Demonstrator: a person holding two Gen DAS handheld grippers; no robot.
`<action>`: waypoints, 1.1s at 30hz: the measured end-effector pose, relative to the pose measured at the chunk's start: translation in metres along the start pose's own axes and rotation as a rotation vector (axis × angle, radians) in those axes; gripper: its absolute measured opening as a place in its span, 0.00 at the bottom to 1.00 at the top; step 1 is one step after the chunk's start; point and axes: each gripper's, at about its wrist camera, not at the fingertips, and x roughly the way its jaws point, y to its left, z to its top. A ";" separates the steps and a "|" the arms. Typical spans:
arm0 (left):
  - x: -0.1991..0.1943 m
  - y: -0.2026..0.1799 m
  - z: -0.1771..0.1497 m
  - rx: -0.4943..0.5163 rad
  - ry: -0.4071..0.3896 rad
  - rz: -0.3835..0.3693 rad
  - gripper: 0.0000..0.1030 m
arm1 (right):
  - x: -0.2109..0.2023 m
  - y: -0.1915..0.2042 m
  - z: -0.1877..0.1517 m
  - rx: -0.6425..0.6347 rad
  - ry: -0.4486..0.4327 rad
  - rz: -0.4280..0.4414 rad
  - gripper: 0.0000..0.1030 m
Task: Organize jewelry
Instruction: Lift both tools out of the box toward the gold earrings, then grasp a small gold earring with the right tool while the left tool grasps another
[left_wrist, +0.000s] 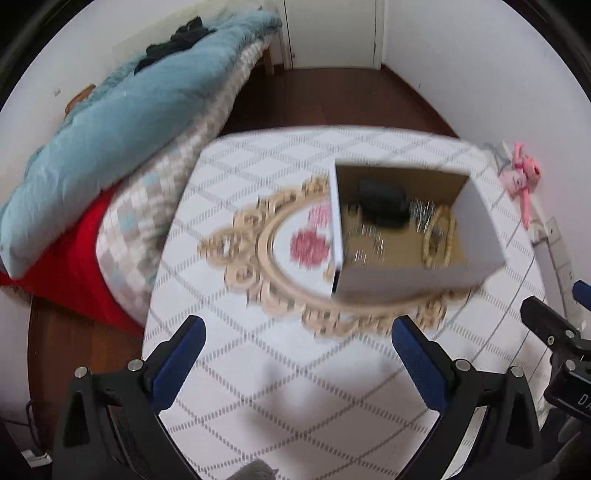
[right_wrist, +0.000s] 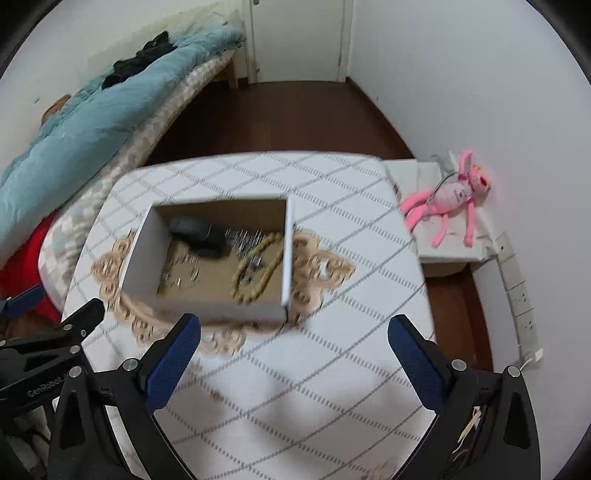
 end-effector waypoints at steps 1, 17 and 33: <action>0.006 0.001 -0.009 -0.003 0.022 -0.005 1.00 | 0.006 0.002 -0.007 0.002 0.019 0.021 1.00; 0.063 0.022 -0.088 -0.031 0.247 0.007 1.00 | 0.078 0.046 -0.081 -0.049 0.129 0.150 0.62; 0.047 -0.022 -0.069 -0.015 0.139 -0.088 0.99 | 0.055 0.011 -0.073 0.039 0.029 0.090 0.14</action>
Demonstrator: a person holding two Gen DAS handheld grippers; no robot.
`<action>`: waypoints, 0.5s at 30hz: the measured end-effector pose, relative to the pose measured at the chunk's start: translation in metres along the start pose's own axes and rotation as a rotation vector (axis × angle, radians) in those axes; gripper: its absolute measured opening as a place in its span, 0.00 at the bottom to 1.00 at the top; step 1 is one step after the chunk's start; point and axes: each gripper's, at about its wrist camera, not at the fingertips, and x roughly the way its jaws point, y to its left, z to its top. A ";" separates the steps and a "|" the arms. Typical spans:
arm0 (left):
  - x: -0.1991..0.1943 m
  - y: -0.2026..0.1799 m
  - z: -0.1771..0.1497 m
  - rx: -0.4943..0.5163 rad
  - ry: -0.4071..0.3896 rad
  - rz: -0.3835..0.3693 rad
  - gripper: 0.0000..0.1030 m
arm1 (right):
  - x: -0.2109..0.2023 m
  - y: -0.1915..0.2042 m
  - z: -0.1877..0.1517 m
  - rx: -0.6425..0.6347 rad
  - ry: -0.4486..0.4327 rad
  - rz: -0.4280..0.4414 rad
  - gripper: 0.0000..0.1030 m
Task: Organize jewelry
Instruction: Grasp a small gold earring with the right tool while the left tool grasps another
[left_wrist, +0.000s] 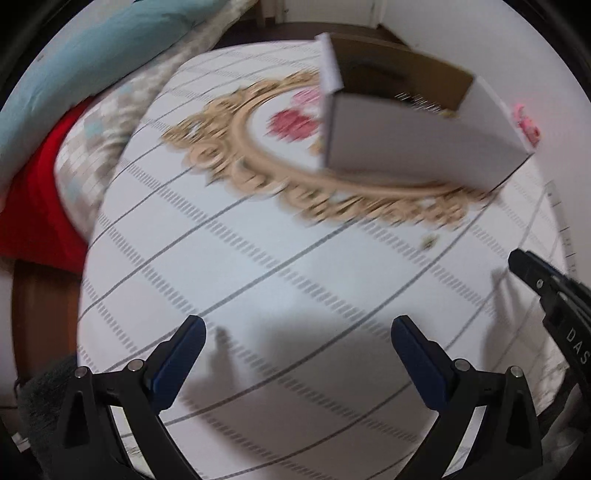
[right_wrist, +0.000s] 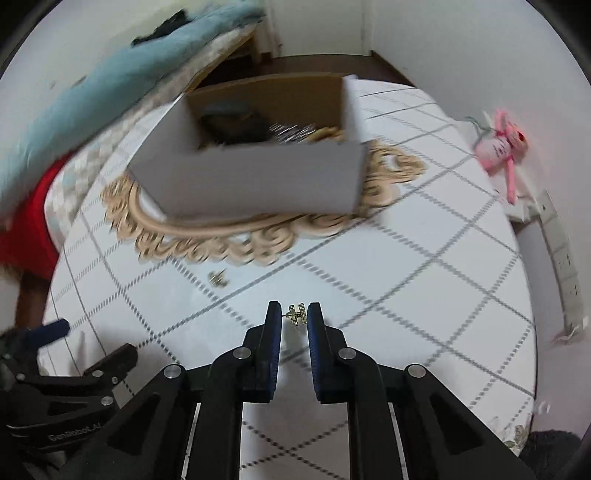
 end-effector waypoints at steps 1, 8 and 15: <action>0.000 -0.009 0.006 0.009 -0.013 -0.011 0.99 | -0.003 -0.007 0.002 0.015 -0.005 -0.004 0.14; 0.008 -0.060 0.032 0.084 -0.061 -0.047 0.71 | -0.010 -0.050 0.007 0.107 -0.019 -0.038 0.14; 0.019 -0.071 0.038 0.131 -0.079 -0.051 0.13 | -0.007 -0.071 0.007 0.154 -0.018 -0.040 0.14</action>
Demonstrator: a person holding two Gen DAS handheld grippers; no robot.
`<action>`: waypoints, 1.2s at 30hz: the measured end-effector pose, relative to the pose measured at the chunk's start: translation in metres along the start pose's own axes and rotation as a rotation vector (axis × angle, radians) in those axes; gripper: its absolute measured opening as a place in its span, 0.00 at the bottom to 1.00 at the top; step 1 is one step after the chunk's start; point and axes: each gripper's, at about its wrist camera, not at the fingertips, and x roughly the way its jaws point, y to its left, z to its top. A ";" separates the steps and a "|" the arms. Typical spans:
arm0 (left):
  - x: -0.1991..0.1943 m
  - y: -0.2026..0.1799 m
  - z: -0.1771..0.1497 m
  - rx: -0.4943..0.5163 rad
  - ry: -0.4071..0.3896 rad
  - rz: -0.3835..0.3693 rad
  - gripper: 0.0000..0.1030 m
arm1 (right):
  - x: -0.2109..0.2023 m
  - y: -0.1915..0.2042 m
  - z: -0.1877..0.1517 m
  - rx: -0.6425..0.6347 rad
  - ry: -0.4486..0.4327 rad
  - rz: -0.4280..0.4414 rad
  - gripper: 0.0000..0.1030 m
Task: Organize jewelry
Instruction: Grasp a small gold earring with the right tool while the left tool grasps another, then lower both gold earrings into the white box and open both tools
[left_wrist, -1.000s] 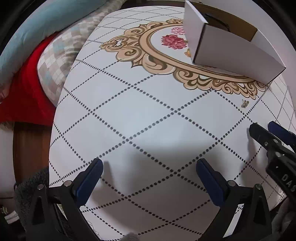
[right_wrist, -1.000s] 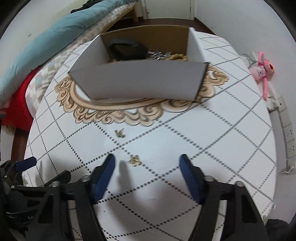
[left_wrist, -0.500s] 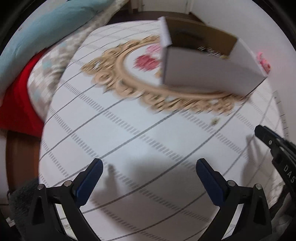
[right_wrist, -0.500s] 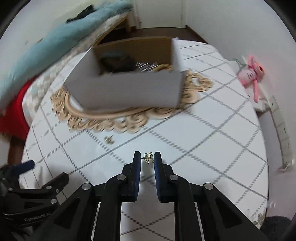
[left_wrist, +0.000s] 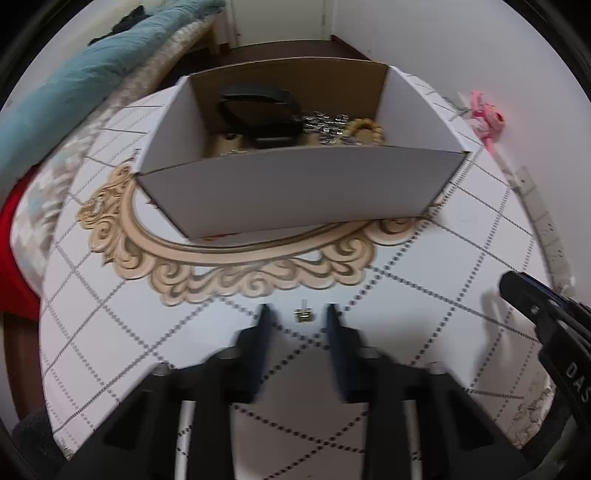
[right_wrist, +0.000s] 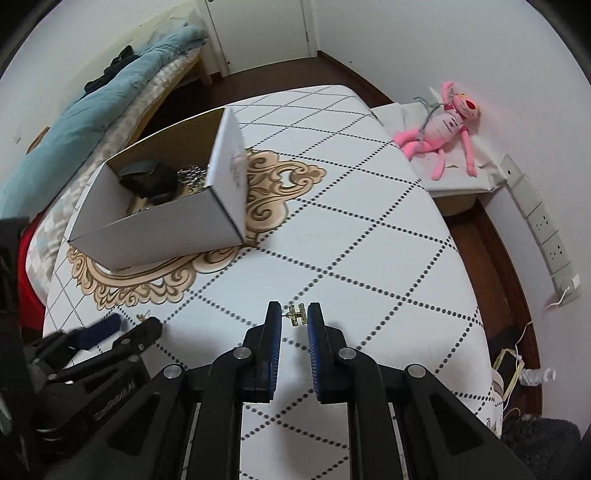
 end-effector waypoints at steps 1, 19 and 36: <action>0.000 -0.001 0.001 0.009 -0.003 0.001 0.06 | 0.001 -0.001 0.000 0.003 0.000 0.001 0.14; -0.066 0.008 0.029 -0.026 -0.100 -0.085 0.06 | -0.039 0.014 0.031 0.001 -0.078 0.099 0.14; -0.050 0.054 0.132 -0.073 -0.025 -0.041 0.09 | 0.026 0.086 0.162 -0.199 0.134 0.125 0.16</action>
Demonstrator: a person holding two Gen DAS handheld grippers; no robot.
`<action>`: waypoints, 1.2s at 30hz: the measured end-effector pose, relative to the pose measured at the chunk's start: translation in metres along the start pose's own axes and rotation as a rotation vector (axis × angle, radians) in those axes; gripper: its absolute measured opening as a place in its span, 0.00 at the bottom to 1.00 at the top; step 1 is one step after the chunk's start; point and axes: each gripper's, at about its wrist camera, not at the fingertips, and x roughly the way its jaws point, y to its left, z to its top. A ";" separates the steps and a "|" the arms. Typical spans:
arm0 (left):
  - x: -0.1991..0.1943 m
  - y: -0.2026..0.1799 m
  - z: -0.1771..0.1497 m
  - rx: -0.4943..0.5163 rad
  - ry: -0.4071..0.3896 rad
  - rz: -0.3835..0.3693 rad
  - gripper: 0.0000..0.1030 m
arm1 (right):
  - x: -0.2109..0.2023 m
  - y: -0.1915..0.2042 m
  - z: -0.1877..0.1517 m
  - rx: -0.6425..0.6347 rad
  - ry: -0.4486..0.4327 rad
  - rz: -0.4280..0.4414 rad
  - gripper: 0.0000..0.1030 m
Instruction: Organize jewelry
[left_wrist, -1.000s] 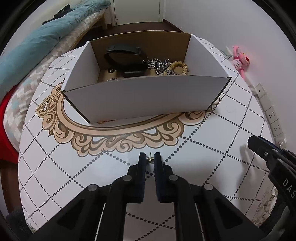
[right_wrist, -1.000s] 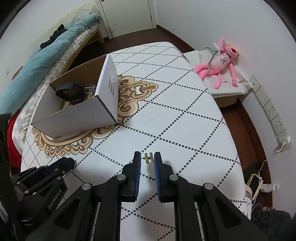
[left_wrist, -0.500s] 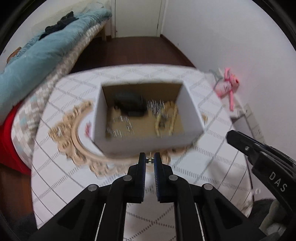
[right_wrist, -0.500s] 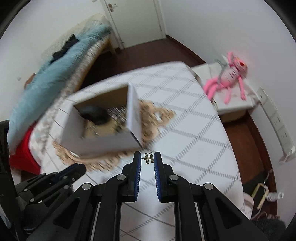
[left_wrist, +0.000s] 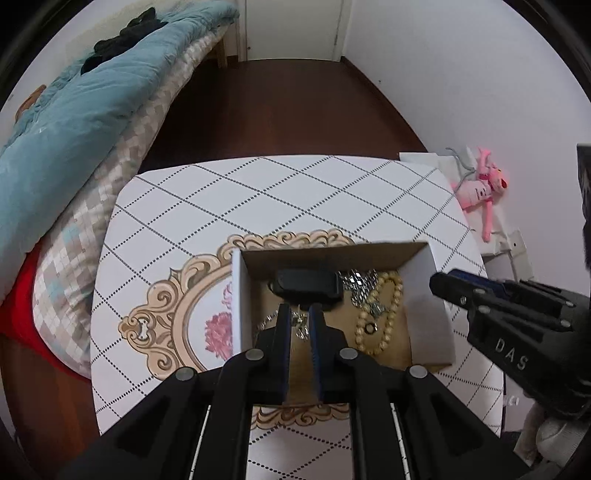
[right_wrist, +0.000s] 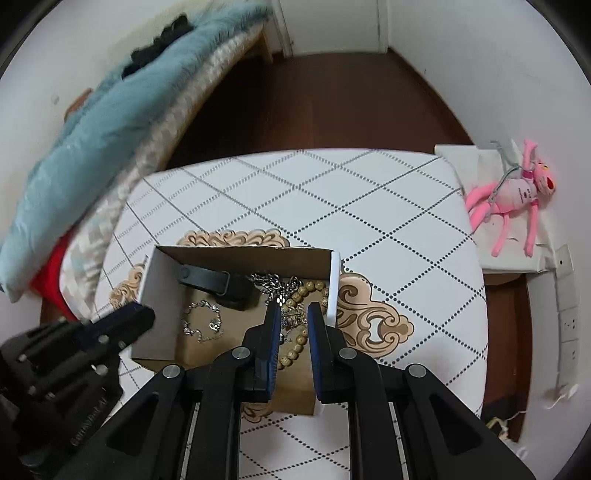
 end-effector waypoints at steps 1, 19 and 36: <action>0.000 0.000 0.003 -0.001 0.012 0.009 0.10 | 0.002 0.000 0.004 -0.008 0.015 -0.003 0.16; 0.000 0.017 -0.014 -0.022 0.056 0.151 0.83 | -0.016 -0.013 -0.023 -0.022 0.019 -0.202 0.95; -0.024 0.026 -0.045 -0.057 -0.003 0.175 1.00 | -0.032 -0.013 -0.060 0.006 -0.021 -0.259 1.00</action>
